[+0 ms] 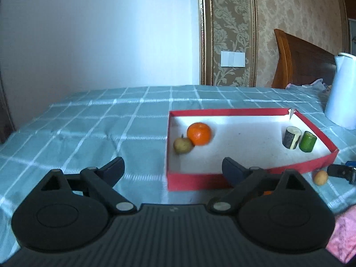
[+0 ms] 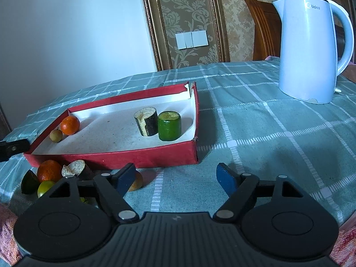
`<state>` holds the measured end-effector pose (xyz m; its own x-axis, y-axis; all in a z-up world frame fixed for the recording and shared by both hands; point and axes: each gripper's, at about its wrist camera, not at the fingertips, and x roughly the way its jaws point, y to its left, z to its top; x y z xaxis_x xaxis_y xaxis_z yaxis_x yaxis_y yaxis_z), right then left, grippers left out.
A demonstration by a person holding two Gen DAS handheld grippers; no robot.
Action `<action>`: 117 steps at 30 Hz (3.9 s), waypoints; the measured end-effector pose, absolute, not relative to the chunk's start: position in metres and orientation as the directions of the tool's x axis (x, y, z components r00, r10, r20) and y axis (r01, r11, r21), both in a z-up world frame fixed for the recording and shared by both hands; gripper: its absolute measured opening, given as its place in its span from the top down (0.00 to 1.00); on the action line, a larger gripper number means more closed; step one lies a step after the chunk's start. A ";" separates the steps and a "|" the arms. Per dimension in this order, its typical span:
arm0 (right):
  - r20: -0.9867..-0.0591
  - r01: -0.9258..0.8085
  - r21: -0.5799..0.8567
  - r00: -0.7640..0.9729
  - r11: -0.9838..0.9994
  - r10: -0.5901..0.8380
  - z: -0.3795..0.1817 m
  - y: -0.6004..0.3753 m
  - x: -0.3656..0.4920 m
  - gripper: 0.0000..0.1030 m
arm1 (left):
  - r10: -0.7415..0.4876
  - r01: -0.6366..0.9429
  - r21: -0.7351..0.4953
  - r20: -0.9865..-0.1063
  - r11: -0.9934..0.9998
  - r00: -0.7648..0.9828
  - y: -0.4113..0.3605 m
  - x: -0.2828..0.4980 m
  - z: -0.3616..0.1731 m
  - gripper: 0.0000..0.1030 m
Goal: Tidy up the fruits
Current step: 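Move the right tool toward the small brown round fruit beside the tray, then close the right gripper on the small brown round fruit, then carry the brown fruit into the tray beside the cucumber slice, open right gripper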
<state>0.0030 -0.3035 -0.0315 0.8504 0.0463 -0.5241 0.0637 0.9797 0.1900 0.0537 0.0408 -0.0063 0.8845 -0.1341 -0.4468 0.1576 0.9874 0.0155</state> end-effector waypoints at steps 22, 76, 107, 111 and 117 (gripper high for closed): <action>-0.516 0.014 0.181 0.853 0.983 0.083 -0.030 -0.297 0.001 0.23 | -0.149 0.190 0.009 -0.585 0.982 0.798 0.048 0.017 -0.046 0.00; -0.567 -0.073 0.134 0.812 0.988 0.137 -0.033 -0.259 0.006 0.76 | -0.156 0.190 -0.007 -0.599 0.982 0.785 0.051 0.019 -0.049 0.00; -0.523 -0.035 -0.031 0.852 0.999 0.014 -0.010 -0.249 0.083 0.76 | -0.157 0.190 -0.007 -0.599 0.982 0.785 0.051 0.019 -0.050 0.00; -0.542 -0.039 -0.041 0.841 0.998 0.011 -0.018 -0.246 0.093 0.76 | -0.156 0.190 -0.007 -0.599 0.982 0.785 0.051 0.019 -0.050 0.00; -0.557 -0.035 -0.043 0.830 0.998 0.005 -0.023 -0.245 0.101 0.76 | -0.156 0.190 -0.007 -0.599 0.982 0.785 0.051 0.020 -0.050 0.00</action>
